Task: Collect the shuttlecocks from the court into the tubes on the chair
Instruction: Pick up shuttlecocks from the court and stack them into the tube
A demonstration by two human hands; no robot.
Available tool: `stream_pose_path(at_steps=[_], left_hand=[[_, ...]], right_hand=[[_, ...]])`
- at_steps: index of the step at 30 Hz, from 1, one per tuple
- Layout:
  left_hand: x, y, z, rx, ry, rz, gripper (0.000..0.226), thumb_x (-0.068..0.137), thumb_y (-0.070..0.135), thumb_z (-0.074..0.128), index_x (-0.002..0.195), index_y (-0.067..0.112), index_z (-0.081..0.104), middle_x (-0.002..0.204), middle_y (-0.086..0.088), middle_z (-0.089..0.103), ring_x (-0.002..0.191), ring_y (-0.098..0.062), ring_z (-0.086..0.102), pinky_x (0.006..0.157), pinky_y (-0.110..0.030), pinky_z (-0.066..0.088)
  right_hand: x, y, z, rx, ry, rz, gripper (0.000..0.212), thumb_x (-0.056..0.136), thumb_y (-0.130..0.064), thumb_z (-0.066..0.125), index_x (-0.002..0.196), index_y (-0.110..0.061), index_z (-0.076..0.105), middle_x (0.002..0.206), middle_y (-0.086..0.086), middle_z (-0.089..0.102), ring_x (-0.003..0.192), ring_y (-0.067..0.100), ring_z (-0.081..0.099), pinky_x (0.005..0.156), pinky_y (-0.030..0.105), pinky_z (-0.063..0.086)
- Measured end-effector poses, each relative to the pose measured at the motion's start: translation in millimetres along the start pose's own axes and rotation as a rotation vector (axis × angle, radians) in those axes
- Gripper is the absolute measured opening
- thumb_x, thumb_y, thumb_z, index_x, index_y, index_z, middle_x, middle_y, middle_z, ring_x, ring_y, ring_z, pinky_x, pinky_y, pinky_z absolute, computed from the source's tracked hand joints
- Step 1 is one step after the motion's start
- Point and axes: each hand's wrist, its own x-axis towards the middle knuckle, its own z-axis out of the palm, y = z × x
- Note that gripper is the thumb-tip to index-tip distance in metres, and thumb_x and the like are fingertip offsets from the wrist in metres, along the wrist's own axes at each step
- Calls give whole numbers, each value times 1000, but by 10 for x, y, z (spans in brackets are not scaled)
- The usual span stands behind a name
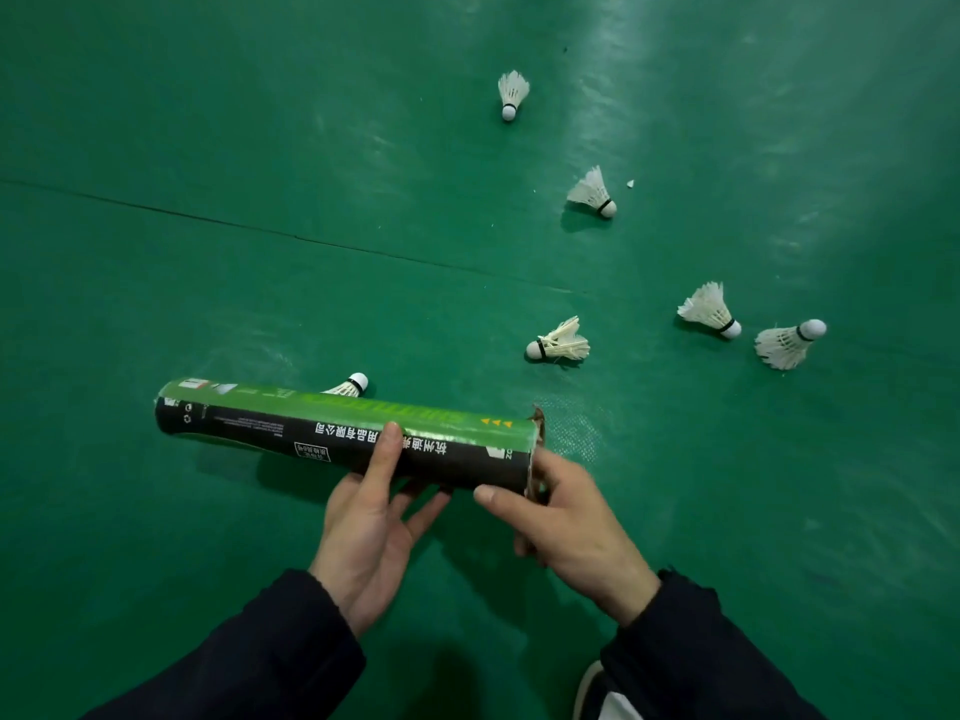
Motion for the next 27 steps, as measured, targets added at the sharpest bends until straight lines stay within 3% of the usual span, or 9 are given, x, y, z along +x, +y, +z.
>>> stream_pose_path(at_steps=[3, 6, 8, 10, 13, 16, 20, 24, 27], left_hand=[[19, 51, 47, -3, -9, 30, 61, 90, 44, 66, 139, 8, 57, 128, -7, 72, 118, -22, 69, 78, -35, 60], [24, 15, 58, 20, -20, 35, 58, 90, 43, 65, 136, 9, 57, 127, -6, 73, 118, -21, 69, 76, -34, 60], [69, 23, 21, 17, 3, 38, 55, 91, 41, 65, 135, 9, 58, 125, -6, 73, 119, -23, 68, 75, -36, 61], [136, 77, -50, -10, 54, 50, 50, 90, 41, 67, 130, 12, 61, 124, -6, 74, 121, -25, 67, 73, -36, 64], [164, 166, -171, -55, 108, 58, 44, 89, 41, 68, 124, 15, 63, 124, -7, 74, 120, -26, 66, 74, -35, 64], [109, 198, -254, -73, 109, 53, 54, 89, 41, 67, 133, 12, 59, 124, -8, 74, 118, -26, 68, 77, -37, 64], [68, 270, -355, -108, 144, 63, 56, 90, 41, 67, 135, 9, 57, 123, -8, 74, 115, -26, 70, 79, -38, 64], [148, 347, -430, -176, 208, 87, 53, 93, 41, 68, 134, 10, 58, 122, -7, 75, 115, -25, 69, 77, -36, 63], [186, 291, -376, -189, 210, 62, 54, 93, 42, 68, 134, 10, 58, 126, -10, 73, 118, -29, 67, 73, -35, 63]], right_hand=[[14, 36, 11, 16, 106, -85, 22, 91, -9, 73, 109, -21, 73, 82, -14, 75, 70, -3, 65, 66, 13, 48], [72, 71, -39, 70, -185, 61, 19, 91, -35, 64, 106, -26, 70, 48, -4, 57, 39, 8, 48, 42, 22, 36], [187, 48, -173, 124, -287, 133, 35, 87, -48, 60, 103, -18, 65, 52, 5, 60, 37, 12, 51, 38, 22, 36], [439, 36, -326, 185, -89, 112, 40, 94, -44, 58, 99, -4, 64, 77, 14, 71, 42, 16, 55, 42, 24, 39], [1015, 157, -661, -16, 493, 65, 25, 94, -33, 67, 112, -16, 68, 121, 9, 71, 75, 17, 65, 66, 37, 55], [1521, 340, -895, -211, 600, 164, 69, 86, -33, 76, 146, -19, 46, 147, 6, 54, 124, 21, 59, 104, 48, 52], [1590, 302, -753, -224, 539, 187, 60, 85, -20, 80, 139, -15, 54, 129, 13, 65, 103, 20, 67, 95, 40, 57], [867, -42, -278, 131, 503, -101, 45, 83, -1, 79, 120, -20, 61, 102, 4, 74, 83, 10, 69, 76, 28, 60], [418, -51, 144, 89, 349, -200, 39, 82, 2, 79, 108, -21, 60, 94, -1, 74, 80, 14, 69, 71, 26, 58]])
